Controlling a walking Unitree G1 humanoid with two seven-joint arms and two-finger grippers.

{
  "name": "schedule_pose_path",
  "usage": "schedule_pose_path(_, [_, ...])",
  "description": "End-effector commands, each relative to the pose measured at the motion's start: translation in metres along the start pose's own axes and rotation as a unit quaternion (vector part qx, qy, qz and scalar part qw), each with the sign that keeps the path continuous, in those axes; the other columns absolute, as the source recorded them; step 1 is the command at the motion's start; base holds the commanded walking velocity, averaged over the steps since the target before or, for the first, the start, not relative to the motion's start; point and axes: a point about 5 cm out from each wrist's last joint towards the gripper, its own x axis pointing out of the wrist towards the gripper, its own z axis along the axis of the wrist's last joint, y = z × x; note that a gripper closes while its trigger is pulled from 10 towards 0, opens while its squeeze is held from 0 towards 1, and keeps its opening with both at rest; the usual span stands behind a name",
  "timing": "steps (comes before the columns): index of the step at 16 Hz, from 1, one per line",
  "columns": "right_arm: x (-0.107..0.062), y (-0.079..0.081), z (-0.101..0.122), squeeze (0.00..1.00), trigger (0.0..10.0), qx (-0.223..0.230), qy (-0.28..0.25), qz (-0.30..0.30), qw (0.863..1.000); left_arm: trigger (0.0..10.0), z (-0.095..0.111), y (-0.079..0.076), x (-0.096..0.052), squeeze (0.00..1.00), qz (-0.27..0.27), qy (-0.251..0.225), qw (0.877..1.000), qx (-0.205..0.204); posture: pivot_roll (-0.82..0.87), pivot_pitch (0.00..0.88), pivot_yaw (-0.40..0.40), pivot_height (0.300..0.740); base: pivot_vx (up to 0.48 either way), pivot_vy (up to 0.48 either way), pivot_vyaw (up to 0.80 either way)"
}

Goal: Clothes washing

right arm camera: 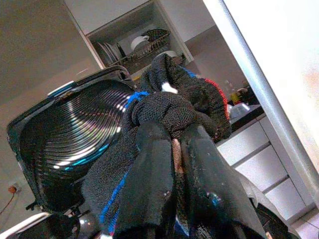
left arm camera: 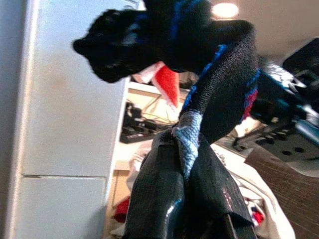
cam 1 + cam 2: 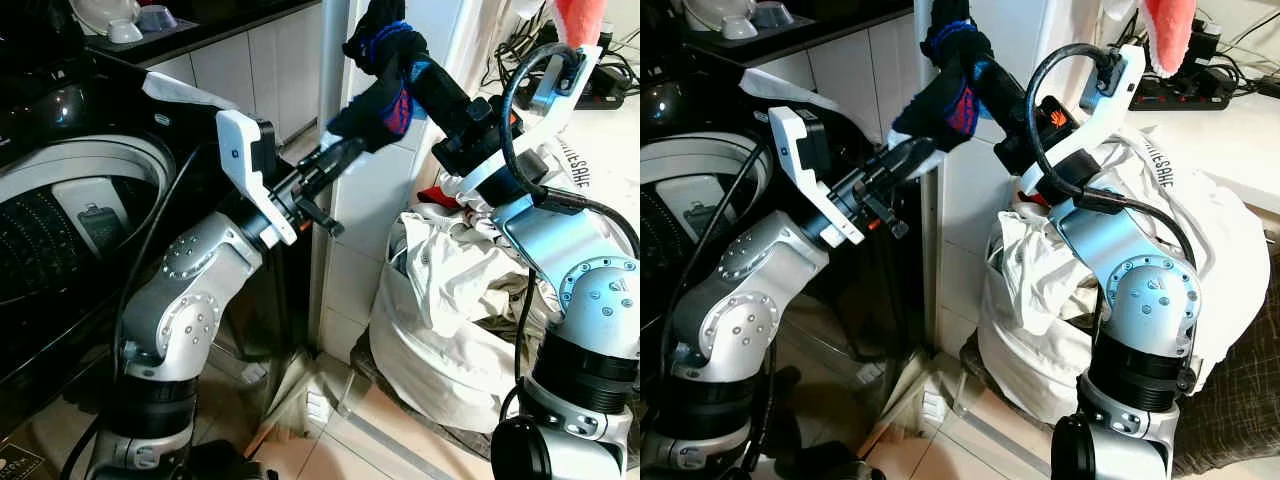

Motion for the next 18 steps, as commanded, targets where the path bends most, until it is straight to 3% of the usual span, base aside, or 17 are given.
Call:
schedule_pose_path(1, [-0.001, 0.0, 0.002, 0.59, 6.9, -0.009, -0.001, -0.005, 1.0, 0.0, 0.006, 0.008, 0.001, 0.0, 0.027, -0.007, 0.999, 0.024, -0.01, 0.0, -0.014, 0.74, 0.0, 0.0, 0.0])
schedule_pose_path(2, [-0.002, -0.001, -0.001, 1.0, 10.0, -0.008, 0.006, -0.001, 1.0, 0.0, 0.011, 0.016, 0.002, 0.0, 0.053, -0.011, 0.998, 0.04, 0.0, 0.0, -0.015, 0.74, 0.0, 0.0, 0.0])
schedule_pose_path(4, [-0.003, -0.002, -0.005, 1.0, 10.0, -0.026, 0.027, -0.005, 0.999, 0.0, 0.022, 0.044, 0.005, 0.0, 0.16, -0.012, 0.981, 0.106, 0.0, 0.0, -0.016, 0.74, 0.0, 0.0, 0.0])
schedule_pose_path(5, [-0.005, -0.005, -0.009, 1.0, 10.0, -0.041, 0.043, -0.01, 0.998, 0.0, 0.028, 0.061, 0.006, 0.0, 0.211, -0.014, 0.97, 0.12, 0.01, 0.0, -0.02, 0.74, 0.0, 0.0, 0.0])
schedule_pose_path(6, [-0.007, -0.013, -0.014, 1.0, 10.0, -0.104, 0.075, -0.048, 0.991, 0.0, 0.038, 0.081, 0.005, 0.0, 0.286, 0.0, 0.939, 0.191, 0.01, 0.0, -0.022, 0.74, 0.0, 0.0, 0.0])
schedule_pose_path(7, [-0.01, -0.017, -0.02, 1.0, 10.0, -0.133, 0.099, -0.056, 0.985, 0.0, 0.045, 0.094, 0.007, 0.0, 0.317, 0.011, 0.923, 0.217, 0.01, 0.0, -0.024, 0.74, 0.0, 0.0, 0.0])
schedule_pose_path(8, [-0.013, -0.02, -0.027, 0.0, 10.0, -0.16, 0.128, -0.056, 0.977, 0.0, 0.059, 0.114, 0.011, 0.0, 0.357, 0.031, 0.897, 0.259, 0.02, 0.0, -0.022, 0.74, 0.0, 0.0, 0.0])
schedule_pose_path(9, [-0.014, -0.016, -0.032, 0.0, 10.0, -0.174, 0.143, -0.04, 0.973, 0.0, 0.069, 0.13, 0.012, 0.0, 0.408, 0.051, 0.858, 0.307, 0.01, 0.0, -0.018, 0.74, 0.0, 0.0, 0.0])
schedule_pose_path(10, [-0.01, 0.0, -0.039, 0.0, 10.0, -0.19, 0.165, 0.009, 0.968, 0.0, 0.088, 0.154, 0.011, 0.0, 0.494, 0.092, 0.772, 0.39, 0.01, 0.0, -0.006, 0.74, 0.0, 0.0, 0.0])
schedule_pose_path(12, [-0.007, 0.011, -0.044, 0.0, 10.0, -0.205, 0.172, 0.04, 0.963, 0.0, 0.09, 0.16, 0.012, 0.0, 0.499, 0.122, 0.752, 0.413, 0.0, 0.0, 0.006, 0.74, 0.0, 0.0, 0.0])
schedule_pose_path(13, [-0.007, 0.02, -0.056, 0.0, 10.0, -0.241, 0.199, 0.07, 0.947, 0.0, 0.082, 0.168, 0.007, 0.0, 0.493, 0.177, 0.723, 0.45, -0.01, 0.0, 0.017, 0.74, 0.0, 0.0, 0.0])
schedule_pose_path(14, [-0.009, 0.024, -0.064, 0.0, 10.0, -0.255, 0.219, 0.087, 0.938, 1.8, 0.074, 0.174, 0.0, 0.0, 0.49, 0.223, 0.697, 0.475, -0.02, 0.0, 0.025, 0.74, 0.0, 0.0, 0.0])
schedule_pose_path(15, [-0.011, 0.024, -0.069, 0.0, 10.0, -0.254, 0.23, 0.091, 0.935, 10.0, 0.061, 0.18, -0.009, 0.0, 0.478, 0.271, 0.693, 0.467, -0.03, 0.0, 0.03, 0.74, 0.0, 0.0, 0.0])
schedule_pose_path(17, [-0.013, 0.025, -0.073, 0.0, 10.0, -0.256, 0.237, 0.09, 0.933, 10.0, 0.042, 0.189, -0.03, 0.0, 0.477, 0.344, 0.663, 0.463, -0.03, 0.0, 0.027, 0.74, 0.0, 0.0, 0.0])
schedule_pose_path(18, [-0.014, 0.025, -0.074, 0.0, 10.0, -0.256, 0.24, 0.09, 0.932, 10.0, 0.032, 0.191, -0.038, 0.0, 0.473, 0.37, 0.671, 0.435, -0.03, 0.0, 0.027, 0.74, 0.0, 0.0, 0.0])
